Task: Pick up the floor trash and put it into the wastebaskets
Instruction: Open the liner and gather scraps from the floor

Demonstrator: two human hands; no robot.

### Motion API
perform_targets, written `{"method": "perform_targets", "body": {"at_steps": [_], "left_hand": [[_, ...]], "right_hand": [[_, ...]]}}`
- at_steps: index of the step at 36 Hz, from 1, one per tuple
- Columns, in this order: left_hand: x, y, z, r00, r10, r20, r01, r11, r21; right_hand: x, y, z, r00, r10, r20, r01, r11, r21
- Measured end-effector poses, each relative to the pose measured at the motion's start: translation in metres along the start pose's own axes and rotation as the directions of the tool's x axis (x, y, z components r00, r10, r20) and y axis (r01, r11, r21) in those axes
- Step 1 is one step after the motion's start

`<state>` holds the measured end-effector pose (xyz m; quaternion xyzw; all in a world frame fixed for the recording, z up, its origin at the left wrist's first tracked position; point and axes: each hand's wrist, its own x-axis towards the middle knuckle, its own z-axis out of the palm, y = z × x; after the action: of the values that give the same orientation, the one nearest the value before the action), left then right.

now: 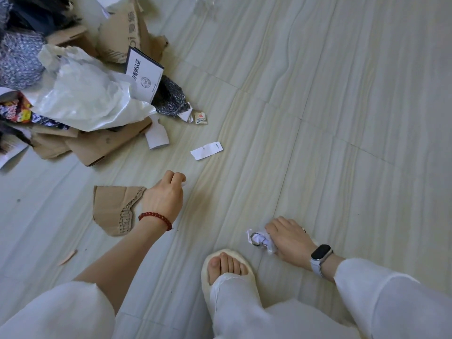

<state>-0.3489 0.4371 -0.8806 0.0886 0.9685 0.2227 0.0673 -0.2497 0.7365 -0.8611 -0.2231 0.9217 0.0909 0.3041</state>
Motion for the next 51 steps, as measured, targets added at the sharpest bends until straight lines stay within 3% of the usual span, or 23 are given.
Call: {"method": "perform_targets", "body": {"at_steps": [5, 10, 13, 17, 21, 25, 31, 37, 40, 42, 44, 46, 47, 49, 51], "left_hand": [[-0.001, -0.001, -0.003, 1.0, 0.014, -0.014, -0.014, 1.0, 0.006], [-0.012, -0.018, -0.014, 0.998, 0.057, 0.015, -0.057, 0.997, 0.045], [-0.021, -0.033, -0.034, 0.988, 0.052, 0.144, -0.072, 0.988, 0.134], [-0.029, -0.064, -0.072, 0.921, -0.136, 0.366, 0.041, 0.966, 0.255], [-0.06, -0.111, -0.103, 0.888, -0.237, 0.395, 0.117, 0.945, 0.304], [-0.104, -0.147, -0.111, 0.835, -0.398, 0.38, 0.287, 0.904, 0.318], [-0.135, -0.169, -0.089, 0.756, -0.512, 0.407, 0.433, 0.858, 0.275], [-0.145, -0.165, -0.068, 0.853, -0.445, 0.274, 0.395, 0.892, 0.219], [-0.15, -0.168, -0.065, 0.924, -0.29, 0.25, 0.249, 0.951, 0.183], [-0.148, -0.174, -0.064, 0.919, -0.277, 0.282, 0.25, 0.96, 0.127], [-0.144, -0.181, -0.072, 0.924, -0.338, 0.177, 0.327, 0.941, 0.087], [-0.138, -0.195, -0.086, 0.816, -0.575, 0.061, 0.574, 0.818, 0.026], [-0.134, -0.205, -0.091, 0.715, -0.698, 0.038, 0.699, 0.714, -0.031], [-0.128, -0.221, -0.101, 0.552, -0.833, -0.035, 0.821, 0.55, -0.151], [-0.126, -0.234, -0.106, 0.449, -0.891, -0.058, 0.865, 0.45, -0.221]], "right_hand": [[0.005, 0.0, 0.003, 1.0, 0.003, -0.014, -0.002, 0.999, 0.045], [0.049, -0.019, -0.029, 0.953, 0.003, -0.302, 0.068, 0.973, 0.222], [0.086, -0.047, -0.058, 0.937, 0.036, -0.347, 0.113, 0.91, 0.399], [0.13, -0.092, -0.104, 0.948, 0.066, -0.31, 0.139, 0.794, 0.592], [0.163, -0.138, -0.136, 0.914, -0.009, -0.405, 0.258, 0.785, 0.563], [0.183, -0.175, -0.15, 0.88, -0.141, -0.453, 0.371, 0.8, 0.472], [0.192, -0.202, -0.161, 0.873, -0.281, -0.398, 0.437, 0.813, 0.385], [0.197, -0.212, -0.168, 0.881, -0.326, -0.344, 0.444, 0.821, 0.36], [0.204, -0.217, -0.168, 0.888, -0.306, -0.344, 0.427, 0.826, 0.368], [0.209, -0.221, -0.168, 0.892, -0.291, -0.345, 0.419, 0.816, 0.397], [0.214, -0.229, -0.169, 0.897, -0.281, -0.34, 0.415, 0.799, 0.434], [0.219, -0.237, -0.173, 0.903, -0.276, -0.328, 0.408, 0.788, 0.461], [0.221, -0.242, -0.176, 0.909, -0.275, -0.314, 0.399, 0.792, 0.462], [0.227, -0.25, -0.181, 0.908, -0.289, -0.304, 0.407, 0.785, 0.468], [0.229, -0.258, -0.186, 0.899, -0.306, -0.314, 0.428, 0.767, 0.478]]}}
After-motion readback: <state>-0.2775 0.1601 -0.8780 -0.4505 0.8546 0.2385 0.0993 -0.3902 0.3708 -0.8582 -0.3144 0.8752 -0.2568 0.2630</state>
